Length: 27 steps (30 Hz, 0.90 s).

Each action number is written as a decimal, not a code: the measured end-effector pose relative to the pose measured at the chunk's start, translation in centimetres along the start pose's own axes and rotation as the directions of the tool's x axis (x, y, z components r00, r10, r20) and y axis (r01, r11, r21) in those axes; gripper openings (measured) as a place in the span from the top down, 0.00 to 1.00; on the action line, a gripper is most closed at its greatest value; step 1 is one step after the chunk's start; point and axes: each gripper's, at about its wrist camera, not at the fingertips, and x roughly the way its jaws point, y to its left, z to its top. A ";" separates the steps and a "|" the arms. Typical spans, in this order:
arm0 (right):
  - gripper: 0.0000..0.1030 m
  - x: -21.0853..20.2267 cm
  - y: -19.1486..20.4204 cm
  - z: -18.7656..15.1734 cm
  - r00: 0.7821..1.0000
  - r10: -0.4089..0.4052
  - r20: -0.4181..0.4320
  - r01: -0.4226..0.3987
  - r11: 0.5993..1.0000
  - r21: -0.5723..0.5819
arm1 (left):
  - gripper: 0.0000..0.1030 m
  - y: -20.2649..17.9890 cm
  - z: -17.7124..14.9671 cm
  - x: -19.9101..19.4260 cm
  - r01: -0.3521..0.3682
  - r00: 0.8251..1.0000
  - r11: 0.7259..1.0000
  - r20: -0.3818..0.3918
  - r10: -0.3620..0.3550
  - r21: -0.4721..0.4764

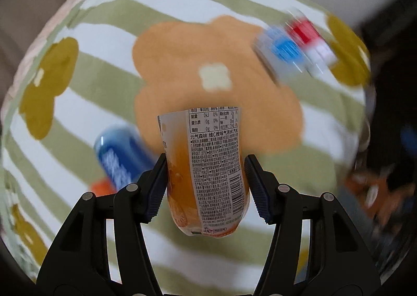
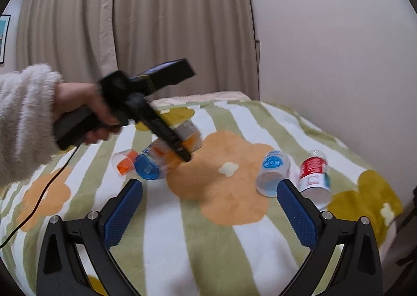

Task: Flip cup upside down
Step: 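Lift the orange-labeled bottle with the left gripper and release it onto the blanket, then move the right gripper to the lying bottle and grasp its body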

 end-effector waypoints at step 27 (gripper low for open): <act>0.00 -10.0 0.7 -1.9 0.999 -0.014 0.034 0.014 1.000 0.009 | 0.01 -6.6 -10.9 3.4 -0.098 0.995 0.993 -0.021 0.100 0.058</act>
